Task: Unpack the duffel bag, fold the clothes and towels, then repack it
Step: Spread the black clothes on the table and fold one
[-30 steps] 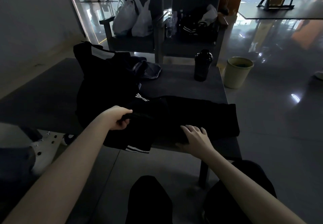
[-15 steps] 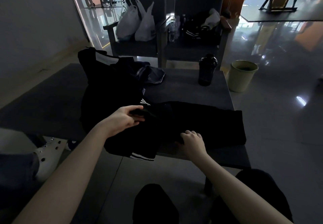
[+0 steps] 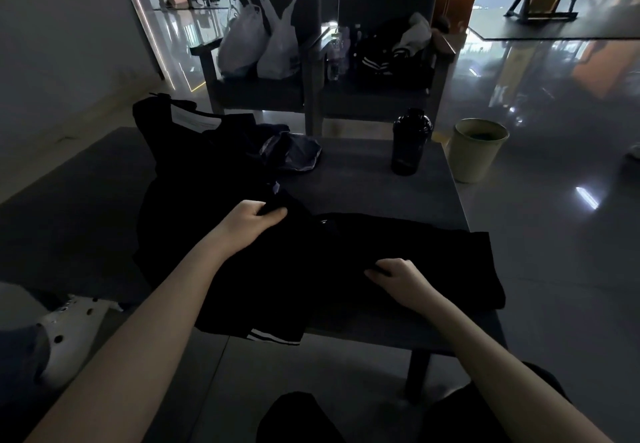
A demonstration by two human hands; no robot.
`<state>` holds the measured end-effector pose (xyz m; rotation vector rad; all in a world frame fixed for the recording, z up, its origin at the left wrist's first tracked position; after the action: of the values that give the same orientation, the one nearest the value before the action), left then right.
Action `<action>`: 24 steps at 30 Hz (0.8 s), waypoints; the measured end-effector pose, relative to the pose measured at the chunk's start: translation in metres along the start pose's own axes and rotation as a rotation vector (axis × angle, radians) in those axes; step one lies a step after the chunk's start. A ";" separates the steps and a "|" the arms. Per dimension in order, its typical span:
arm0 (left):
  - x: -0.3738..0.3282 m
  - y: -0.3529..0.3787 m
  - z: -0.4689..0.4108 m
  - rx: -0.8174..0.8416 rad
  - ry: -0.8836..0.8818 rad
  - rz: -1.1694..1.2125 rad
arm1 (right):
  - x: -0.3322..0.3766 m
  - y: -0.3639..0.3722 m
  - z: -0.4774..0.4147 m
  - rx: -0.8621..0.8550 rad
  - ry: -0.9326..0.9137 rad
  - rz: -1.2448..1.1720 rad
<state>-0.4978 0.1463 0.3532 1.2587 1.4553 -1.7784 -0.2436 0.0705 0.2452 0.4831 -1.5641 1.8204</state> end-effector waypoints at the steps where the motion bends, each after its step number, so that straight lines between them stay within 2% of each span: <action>1: 0.005 0.001 -0.006 -0.018 -0.036 -0.034 | -0.003 0.001 -0.003 0.011 0.033 -0.002; 8: 0.044 0.007 -0.029 -0.036 -0.246 -0.687 | -0.010 0.003 -0.011 -0.021 0.172 0.155; 10: 0.030 0.012 -0.029 -0.104 -0.159 -0.954 | -0.005 0.002 -0.009 -0.049 0.159 0.199; 12: 0.004 0.035 -0.025 -0.169 0.142 -1.139 | 0.000 0.000 -0.006 -0.095 0.139 0.243; 14: -0.012 0.075 -0.014 -0.073 0.451 -1.093 | 0.005 -0.001 -0.005 -0.167 0.121 0.286; 15: -0.009 0.092 -0.010 0.034 0.486 -1.060 | 0.006 -0.002 -0.005 -0.205 0.109 0.303; 18: 0.034 0.113 -0.010 0.282 0.285 -1.065 | 0.005 -0.004 -0.006 -0.244 0.096 0.294; 20: 0.053 0.111 -0.011 0.316 0.240 -1.092 | -0.001 -0.008 -0.005 -0.276 0.103 0.282; 24: 0.058 0.112 -0.013 0.318 0.232 -1.117 | 0.001 -0.019 0.011 -0.579 -0.097 0.409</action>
<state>-0.4250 0.1354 0.2494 0.8090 2.3520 -2.6944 -0.2325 0.0615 0.2619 -0.0266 -2.2729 1.5184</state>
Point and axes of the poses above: each hand's wrist, its own z-axis away from the middle knuckle, its own y-axis out of the palm, x = y × z, the point moved 8 cm from there along -z, towards the middle knuckle, and after that the axes turned 9 degrees about y, right-handed, at the moved point
